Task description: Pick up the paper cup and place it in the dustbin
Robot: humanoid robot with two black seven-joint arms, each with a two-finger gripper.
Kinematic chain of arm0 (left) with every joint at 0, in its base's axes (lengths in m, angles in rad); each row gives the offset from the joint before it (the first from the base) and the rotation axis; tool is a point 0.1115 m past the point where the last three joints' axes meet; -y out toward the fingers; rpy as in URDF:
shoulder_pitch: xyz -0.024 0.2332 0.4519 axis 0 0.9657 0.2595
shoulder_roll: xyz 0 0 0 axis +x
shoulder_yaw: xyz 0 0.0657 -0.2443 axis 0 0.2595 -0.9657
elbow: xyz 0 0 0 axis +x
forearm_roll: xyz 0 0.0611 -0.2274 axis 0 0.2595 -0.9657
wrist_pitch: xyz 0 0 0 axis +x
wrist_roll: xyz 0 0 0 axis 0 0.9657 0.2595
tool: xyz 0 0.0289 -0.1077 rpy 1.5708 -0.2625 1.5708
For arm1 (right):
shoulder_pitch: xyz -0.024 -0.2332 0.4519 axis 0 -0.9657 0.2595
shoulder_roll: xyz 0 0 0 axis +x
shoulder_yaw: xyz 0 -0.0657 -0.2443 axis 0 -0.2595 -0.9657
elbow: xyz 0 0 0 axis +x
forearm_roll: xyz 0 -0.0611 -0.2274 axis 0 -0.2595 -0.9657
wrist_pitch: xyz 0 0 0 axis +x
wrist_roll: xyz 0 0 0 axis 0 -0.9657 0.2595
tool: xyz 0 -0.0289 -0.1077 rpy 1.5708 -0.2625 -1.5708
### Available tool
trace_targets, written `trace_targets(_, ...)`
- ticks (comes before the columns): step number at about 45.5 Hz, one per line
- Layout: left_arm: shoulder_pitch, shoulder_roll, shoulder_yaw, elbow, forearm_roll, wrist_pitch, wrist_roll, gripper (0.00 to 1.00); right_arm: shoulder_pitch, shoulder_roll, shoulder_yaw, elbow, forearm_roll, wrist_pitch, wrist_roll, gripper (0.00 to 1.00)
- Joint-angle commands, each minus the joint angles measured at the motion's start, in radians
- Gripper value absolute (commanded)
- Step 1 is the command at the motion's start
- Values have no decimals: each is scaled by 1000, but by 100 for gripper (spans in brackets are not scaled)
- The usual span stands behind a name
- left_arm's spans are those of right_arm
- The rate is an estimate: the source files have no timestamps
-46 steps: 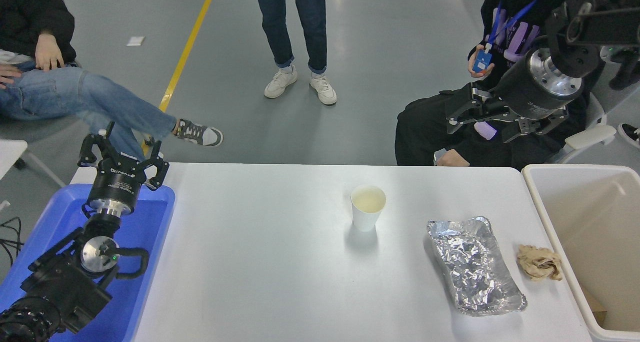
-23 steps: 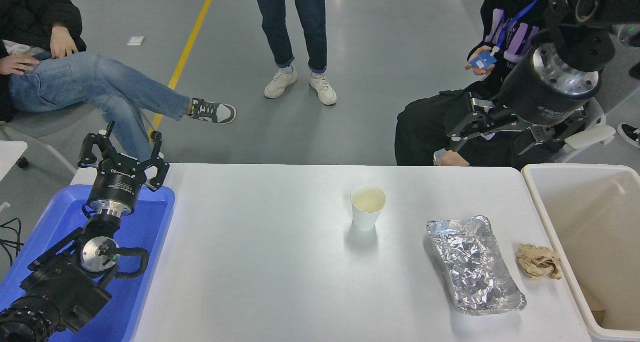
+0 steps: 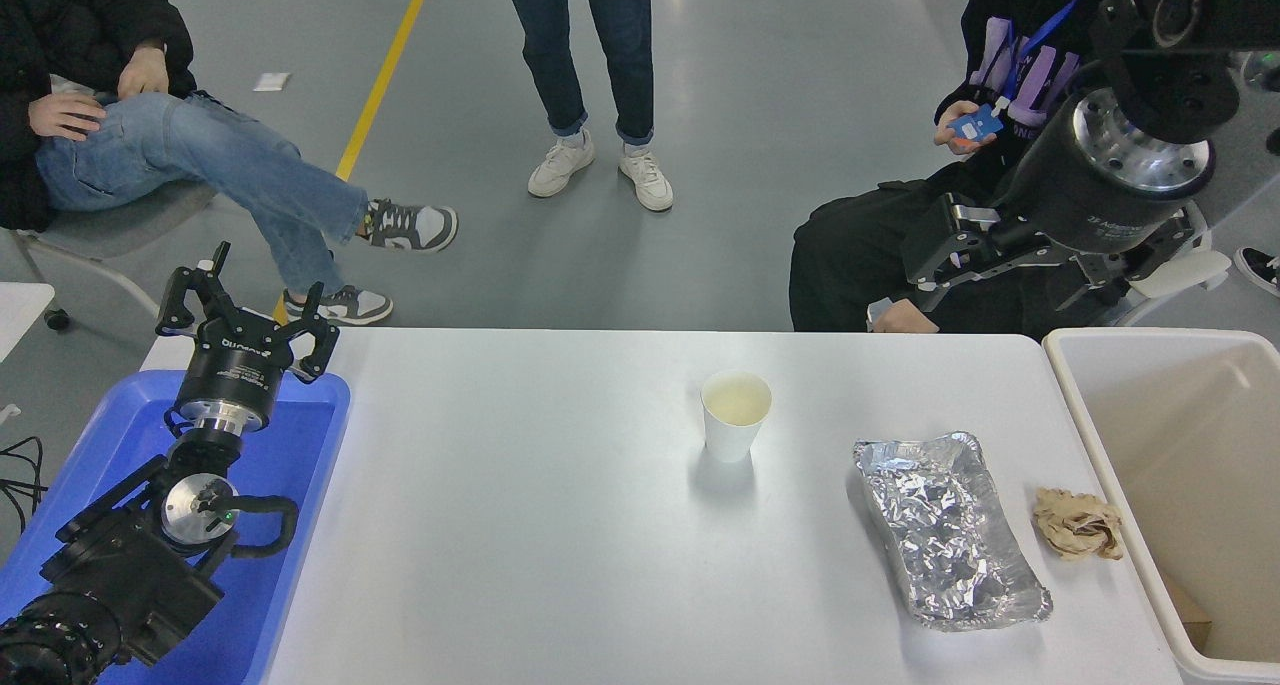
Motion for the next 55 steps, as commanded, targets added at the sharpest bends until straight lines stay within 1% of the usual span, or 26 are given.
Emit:
trace_targets(1,0,0,0,0,0,-2,2,98,-182,37,118,-147,4,-59,-2,100)
trace_targets(5,-2,0,0,0,2,-3,3,98,-266,69,165,-247,3,-108,-1,100)
trace_targets(6,0,0,0,0,2,-3,3,98,-297,94,170,-282,1,-142,-1,100)
trace_targets(9,0,0,0,0,2,-3,3,98,-344,134,176,-319,-8,-189,-1,100)
trace_targets(12,0,-1,0,0,2,-3,3,98,-398,151,213,-327,-39,-200,-1,100)
trace_targets(14,0,0,0,0,2,-3,3,98,-432,154,248,-328,-98,-208,-1,100)
trace_targets(18,0,0,0,0,2,-3,3,98,-485,175,297,-330,-259,-209,-2,100)
trace_targets(20,0,0,0,0,0,-3,3,98,-510,175,319,-330,-309,-209,-2,100)
trace_targets(21,0,0,0,0,0,-3,3,98,-522,175,332,-330,-315,-209,-2,100)
trace_targets(25,0,0,0,0,0,-3,3,98,-561,175,369,-338,-323,-219,-2,100)
trace_targets(28,0,0,0,0,0,-2,3,98,-584,175,380,-356,-321,-254,-2,100)
trace_targets(32,0,0,0,0,0,-2,3,98,-645,175,363,-429,-315,-306,-4,100)
trace_targets(37,0,0,0,0,0,-3,3,98,-726,175,365,-522,-313,-315,-4,100)
trace_targets(45,0,0,0,0,0,-3,3,98,-792,175,380,-560,-310,-366,-4,99)
trace_targets(55,0,0,0,0,0,-3,3,98,-906,175,378,-654,-192,-397,-4,99)
